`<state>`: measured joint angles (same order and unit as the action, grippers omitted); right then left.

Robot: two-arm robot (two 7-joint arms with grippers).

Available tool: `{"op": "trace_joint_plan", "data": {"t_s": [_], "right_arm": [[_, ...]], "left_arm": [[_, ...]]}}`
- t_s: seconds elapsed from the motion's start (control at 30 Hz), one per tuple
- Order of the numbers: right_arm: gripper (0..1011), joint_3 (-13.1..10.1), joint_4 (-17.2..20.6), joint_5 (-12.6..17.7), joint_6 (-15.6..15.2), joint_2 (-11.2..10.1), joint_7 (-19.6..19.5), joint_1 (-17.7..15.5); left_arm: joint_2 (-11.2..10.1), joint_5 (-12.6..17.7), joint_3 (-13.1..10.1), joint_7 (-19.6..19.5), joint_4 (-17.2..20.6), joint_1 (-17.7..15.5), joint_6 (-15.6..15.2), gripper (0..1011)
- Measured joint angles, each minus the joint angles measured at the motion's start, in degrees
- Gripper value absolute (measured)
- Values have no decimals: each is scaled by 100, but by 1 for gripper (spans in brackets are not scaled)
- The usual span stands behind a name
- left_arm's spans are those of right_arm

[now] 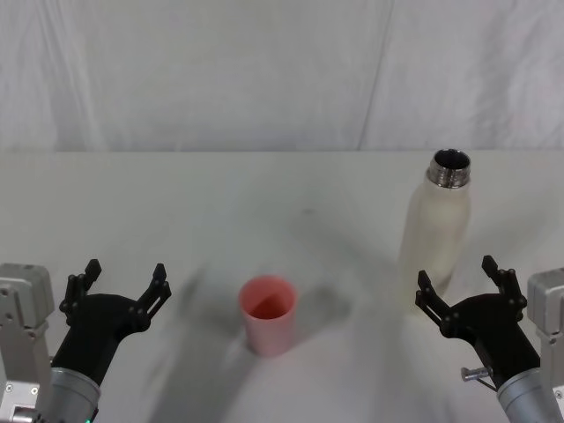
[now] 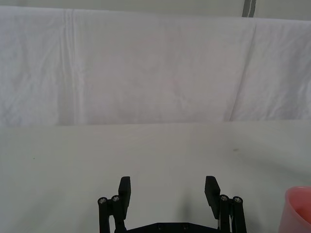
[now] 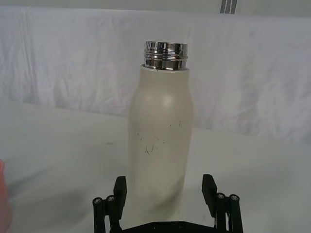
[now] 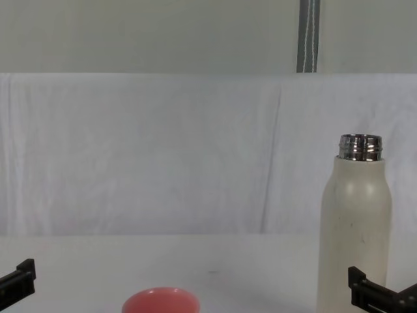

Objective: Grasp the thermos with one hand and pour water into the cup lid.

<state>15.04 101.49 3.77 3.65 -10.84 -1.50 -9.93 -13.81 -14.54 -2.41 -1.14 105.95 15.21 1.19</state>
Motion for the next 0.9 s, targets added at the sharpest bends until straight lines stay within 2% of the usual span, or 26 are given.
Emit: {"op": "trace_joint_plan", "data": {"t_s": [0.9], "right_arm": [[1000,0,0,0,0,0,0,0]], "left_arm": [[0,-1,0,0,0,0,0,1001]]}}
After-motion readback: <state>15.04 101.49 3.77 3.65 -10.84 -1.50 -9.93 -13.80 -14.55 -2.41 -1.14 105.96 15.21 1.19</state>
